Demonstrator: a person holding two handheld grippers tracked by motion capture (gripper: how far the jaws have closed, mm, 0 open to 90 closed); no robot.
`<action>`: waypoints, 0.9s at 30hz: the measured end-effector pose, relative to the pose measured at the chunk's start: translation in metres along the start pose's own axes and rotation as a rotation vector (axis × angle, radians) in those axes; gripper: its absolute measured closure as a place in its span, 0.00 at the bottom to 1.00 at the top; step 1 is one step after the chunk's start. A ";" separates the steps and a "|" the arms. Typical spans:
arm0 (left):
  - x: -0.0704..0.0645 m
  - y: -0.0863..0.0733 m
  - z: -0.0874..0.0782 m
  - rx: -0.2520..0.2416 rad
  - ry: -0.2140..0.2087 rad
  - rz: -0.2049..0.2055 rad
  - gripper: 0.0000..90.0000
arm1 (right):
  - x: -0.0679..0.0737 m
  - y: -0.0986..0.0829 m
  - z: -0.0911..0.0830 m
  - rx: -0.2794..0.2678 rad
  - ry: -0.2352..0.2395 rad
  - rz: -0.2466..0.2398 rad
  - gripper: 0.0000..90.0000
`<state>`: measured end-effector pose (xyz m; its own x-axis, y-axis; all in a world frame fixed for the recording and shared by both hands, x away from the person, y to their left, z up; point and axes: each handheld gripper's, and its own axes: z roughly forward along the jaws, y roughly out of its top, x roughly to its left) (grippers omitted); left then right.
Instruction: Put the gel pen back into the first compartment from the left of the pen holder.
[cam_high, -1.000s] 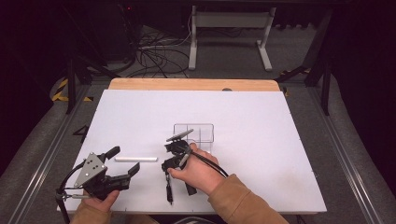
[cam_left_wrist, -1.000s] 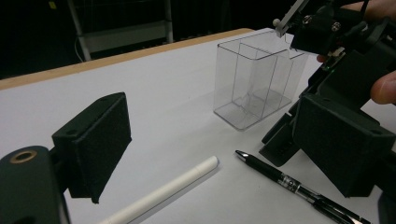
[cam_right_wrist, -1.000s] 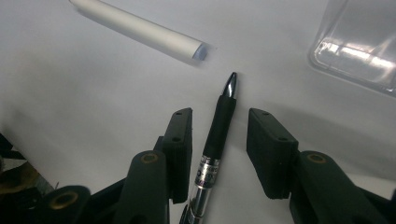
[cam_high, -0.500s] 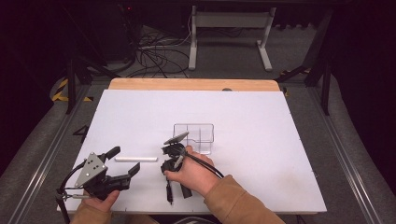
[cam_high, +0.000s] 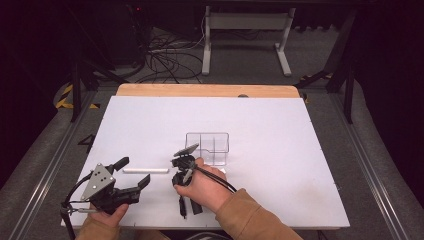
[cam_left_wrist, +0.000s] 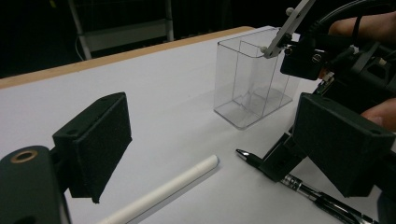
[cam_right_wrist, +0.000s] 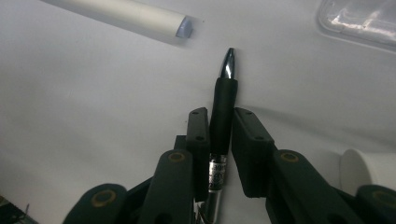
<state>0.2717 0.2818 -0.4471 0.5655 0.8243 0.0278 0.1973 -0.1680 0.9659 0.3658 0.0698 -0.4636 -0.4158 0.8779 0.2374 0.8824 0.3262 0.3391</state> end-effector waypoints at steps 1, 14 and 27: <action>0.000 0.000 0.000 -0.001 0.002 0.000 0.14 | 0.000 0.000 0.000 0.003 -0.009 -0.006 0.87; 0.001 0.000 -0.001 -0.002 0.000 -0.002 0.14 | -0.003 0.002 -0.002 0.006 -0.003 0.019 0.89; 0.000 0.000 0.000 -0.002 0.003 0.001 0.14 | -0.011 -0.004 -0.046 -0.176 0.092 -0.066 0.89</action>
<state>0.2716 0.2815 -0.4471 0.5634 0.8257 0.0298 0.1946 -0.1676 0.9665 0.3568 0.0425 -0.4259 -0.4969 0.8183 0.2890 0.8039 0.3086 0.5084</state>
